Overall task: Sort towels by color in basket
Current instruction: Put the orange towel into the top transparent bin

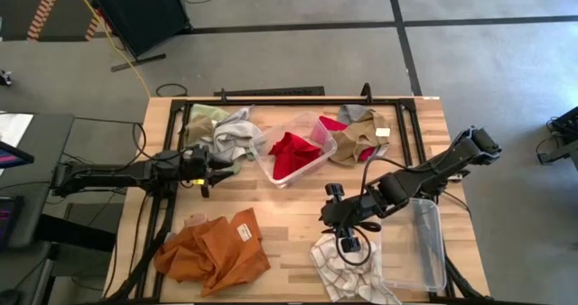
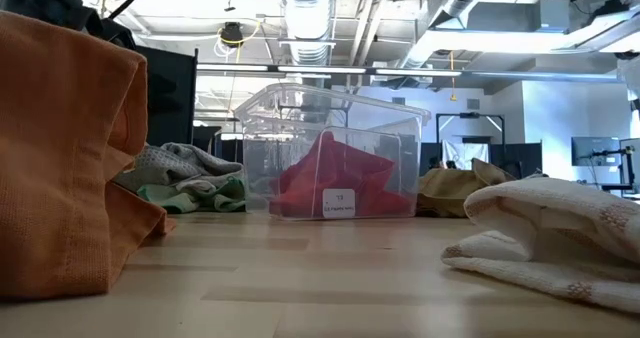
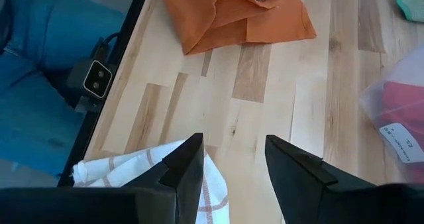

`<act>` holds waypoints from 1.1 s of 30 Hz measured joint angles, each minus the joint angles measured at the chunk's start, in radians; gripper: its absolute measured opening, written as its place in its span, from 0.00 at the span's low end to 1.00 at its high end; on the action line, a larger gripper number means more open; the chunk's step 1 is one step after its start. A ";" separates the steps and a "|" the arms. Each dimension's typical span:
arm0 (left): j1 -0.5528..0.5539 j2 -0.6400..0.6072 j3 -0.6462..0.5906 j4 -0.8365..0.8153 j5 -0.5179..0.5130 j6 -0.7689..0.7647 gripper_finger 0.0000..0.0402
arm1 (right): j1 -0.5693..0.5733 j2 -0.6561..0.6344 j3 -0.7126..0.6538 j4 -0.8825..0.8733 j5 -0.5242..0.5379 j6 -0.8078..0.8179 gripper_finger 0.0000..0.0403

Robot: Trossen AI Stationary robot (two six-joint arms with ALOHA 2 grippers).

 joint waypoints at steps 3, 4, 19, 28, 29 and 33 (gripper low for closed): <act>0.000 0.000 0.000 0.006 0.020 0.000 0.40 | 0.000 0.000 0.000 0.000 0.000 0.004 0.46; 0.000 0.000 0.000 0.014 0.038 0.000 0.40 | 0.000 0.000 0.000 -0.002 0.000 0.008 0.46; -0.302 0.071 0.147 0.096 0.346 0.167 0.40 | -0.037 0.000 0.000 -0.012 0.000 0.008 0.46; -0.596 0.478 0.366 -0.032 0.130 0.341 0.40 | -0.070 0.000 0.000 -0.014 0.000 0.007 0.46; -0.621 0.528 0.396 -0.044 0.129 0.345 0.40 | -0.074 0.000 0.000 -0.014 0.000 0.007 0.46; -0.709 0.693 0.523 -0.100 0.109 0.337 0.44 | -0.077 0.000 0.000 -0.014 0.000 0.008 0.46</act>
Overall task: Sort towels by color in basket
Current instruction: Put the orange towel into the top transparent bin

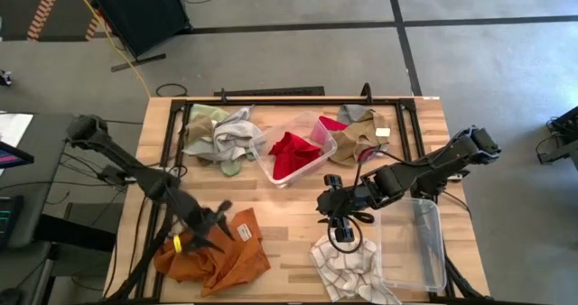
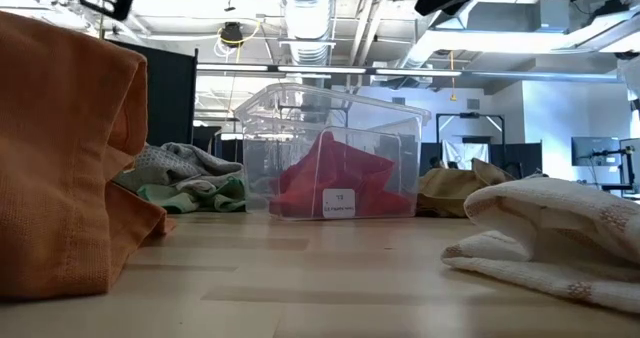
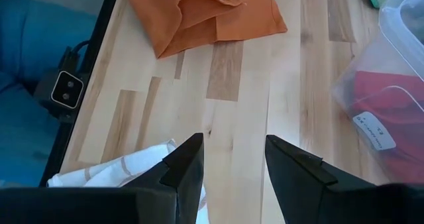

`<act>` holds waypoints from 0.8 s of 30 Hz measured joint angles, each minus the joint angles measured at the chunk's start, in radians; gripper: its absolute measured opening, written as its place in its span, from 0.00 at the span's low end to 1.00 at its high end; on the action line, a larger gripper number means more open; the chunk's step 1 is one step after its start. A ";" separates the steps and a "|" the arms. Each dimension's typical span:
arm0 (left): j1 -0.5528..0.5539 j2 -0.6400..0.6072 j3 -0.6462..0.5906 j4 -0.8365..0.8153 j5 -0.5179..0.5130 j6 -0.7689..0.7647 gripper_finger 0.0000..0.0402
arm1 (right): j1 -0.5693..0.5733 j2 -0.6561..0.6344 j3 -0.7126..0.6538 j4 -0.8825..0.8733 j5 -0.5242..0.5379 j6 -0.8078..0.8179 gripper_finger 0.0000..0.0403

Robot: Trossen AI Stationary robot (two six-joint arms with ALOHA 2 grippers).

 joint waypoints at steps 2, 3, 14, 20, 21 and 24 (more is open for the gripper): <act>-0.039 0.067 0.062 -0.055 -0.035 -0.020 0.48 | 0.000 0.000 0.000 0.000 0.000 0.000 0.46; -0.058 0.099 0.094 -0.089 -0.060 -0.031 0.50 | 0.000 0.000 0.000 0.000 0.000 -0.001 0.46; -0.199 0.441 0.388 -0.365 -0.116 -0.315 0.63 | 0.004 0.000 0.000 0.000 0.000 -0.060 0.46; -0.231 0.604 0.531 -0.530 -0.174 -0.507 0.61 | 0.012 0.000 0.000 0.000 0.000 -0.080 0.46; -0.236 0.629 0.553 -0.554 -0.192 -0.535 0.61 | 0.015 0.000 0.000 0.001 0.000 -0.086 0.46; -0.245 0.697 0.611 -0.622 -0.247 -0.601 0.60 | 0.028 0.000 0.000 0.004 0.000 -0.095 0.46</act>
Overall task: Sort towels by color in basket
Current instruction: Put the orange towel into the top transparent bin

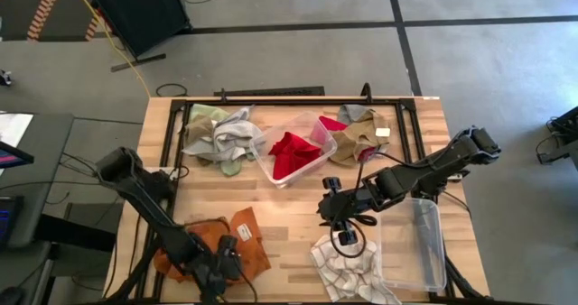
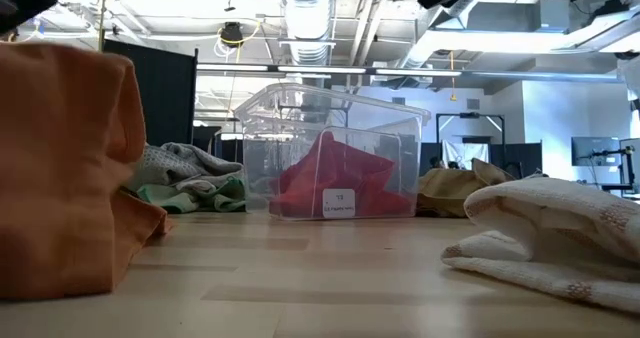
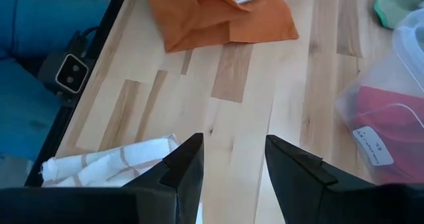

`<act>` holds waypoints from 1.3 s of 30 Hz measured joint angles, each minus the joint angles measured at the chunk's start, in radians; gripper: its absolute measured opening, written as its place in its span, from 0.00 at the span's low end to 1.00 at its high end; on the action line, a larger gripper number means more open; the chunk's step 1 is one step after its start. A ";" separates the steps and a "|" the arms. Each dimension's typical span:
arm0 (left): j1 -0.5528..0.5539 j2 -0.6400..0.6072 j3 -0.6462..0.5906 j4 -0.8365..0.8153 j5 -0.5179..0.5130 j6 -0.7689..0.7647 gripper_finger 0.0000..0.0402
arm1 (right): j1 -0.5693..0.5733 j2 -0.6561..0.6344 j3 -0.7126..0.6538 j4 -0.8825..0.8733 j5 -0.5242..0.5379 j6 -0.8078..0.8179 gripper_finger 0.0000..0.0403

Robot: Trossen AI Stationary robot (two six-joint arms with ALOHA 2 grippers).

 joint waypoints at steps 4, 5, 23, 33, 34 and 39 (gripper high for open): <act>-0.002 0.081 0.052 -0.052 -0.050 -0.059 0.60 | 0.017 0.000 0.000 0.008 0.000 -0.006 0.46; -0.002 0.096 0.057 -0.052 -0.056 -0.070 0.60 | 0.021 0.000 0.000 0.011 0.000 -0.006 0.46; 0.033 0.203 0.064 -0.171 -0.129 -0.059 0.06 | 0.036 0.000 0.000 0.013 0.000 -0.029 0.46; 0.053 0.202 0.255 -0.385 -0.229 0.133 0.00 | 0.036 0.000 0.000 0.013 0.000 -0.023 0.46; 0.053 0.202 0.295 -0.427 -0.262 0.151 0.00 | 0.036 0.000 0.000 0.013 0.000 -0.018 0.46; 0.052 0.201 0.487 -0.692 -0.455 0.207 0.00 | 0.043 0.000 0.000 0.008 0.000 0.008 0.46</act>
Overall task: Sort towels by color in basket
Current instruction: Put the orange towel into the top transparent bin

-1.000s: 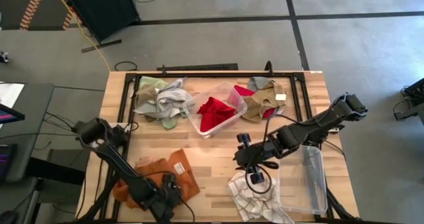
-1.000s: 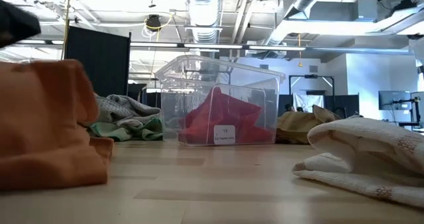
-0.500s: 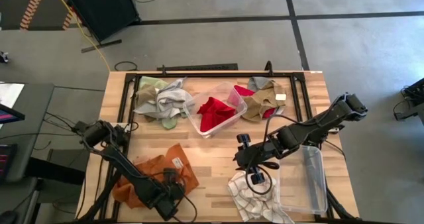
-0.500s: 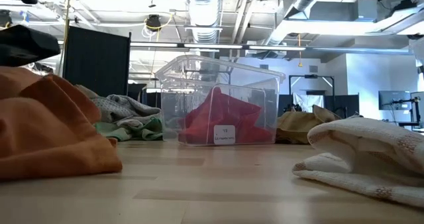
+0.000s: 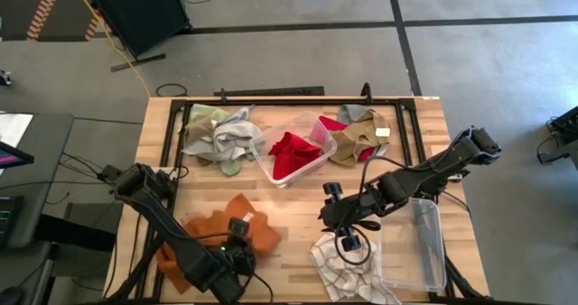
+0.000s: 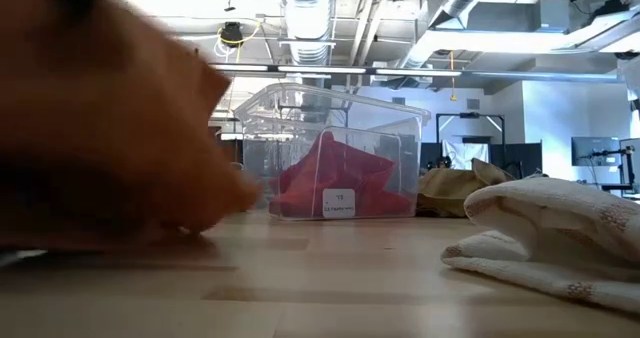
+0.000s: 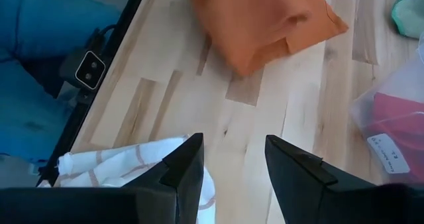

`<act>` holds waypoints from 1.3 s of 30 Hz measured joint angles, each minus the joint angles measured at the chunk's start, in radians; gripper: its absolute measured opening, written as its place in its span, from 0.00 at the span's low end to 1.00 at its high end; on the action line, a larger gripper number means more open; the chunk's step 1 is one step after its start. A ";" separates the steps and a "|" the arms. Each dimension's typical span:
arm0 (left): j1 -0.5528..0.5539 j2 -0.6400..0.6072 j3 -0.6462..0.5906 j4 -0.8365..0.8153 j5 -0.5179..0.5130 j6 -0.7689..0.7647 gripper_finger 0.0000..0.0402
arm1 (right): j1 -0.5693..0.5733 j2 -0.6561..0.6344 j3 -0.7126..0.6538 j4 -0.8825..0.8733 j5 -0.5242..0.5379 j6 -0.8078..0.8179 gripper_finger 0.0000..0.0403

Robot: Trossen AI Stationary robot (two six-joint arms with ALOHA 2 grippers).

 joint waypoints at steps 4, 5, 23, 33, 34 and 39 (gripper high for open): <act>0.005 -0.017 0.122 -0.199 -0.168 -0.009 0.00 | 0.021 0.000 0.000 -0.017 0.000 0.041 0.46; 0.008 -0.028 0.142 -0.231 -0.202 -0.011 0.00 | 0.029 0.000 0.000 -0.023 0.003 0.051 0.46; 0.140 -0.325 0.179 -0.075 -0.511 0.243 0.00 | 0.168 0.000 0.000 -0.029 0.163 0.137 0.46; 0.317 -0.347 0.179 0.356 -0.547 0.818 0.00 | 0.168 0.000 0.000 -0.028 0.230 0.142 0.46; 0.337 -0.347 0.179 0.410 -0.547 0.881 0.00 | 0.168 0.000 0.000 -0.026 0.240 0.142 0.46; 0.430 -0.349 0.179 0.695 -0.538 1.192 0.00 | 0.169 0.000 -0.022 -0.010 0.247 0.147 0.46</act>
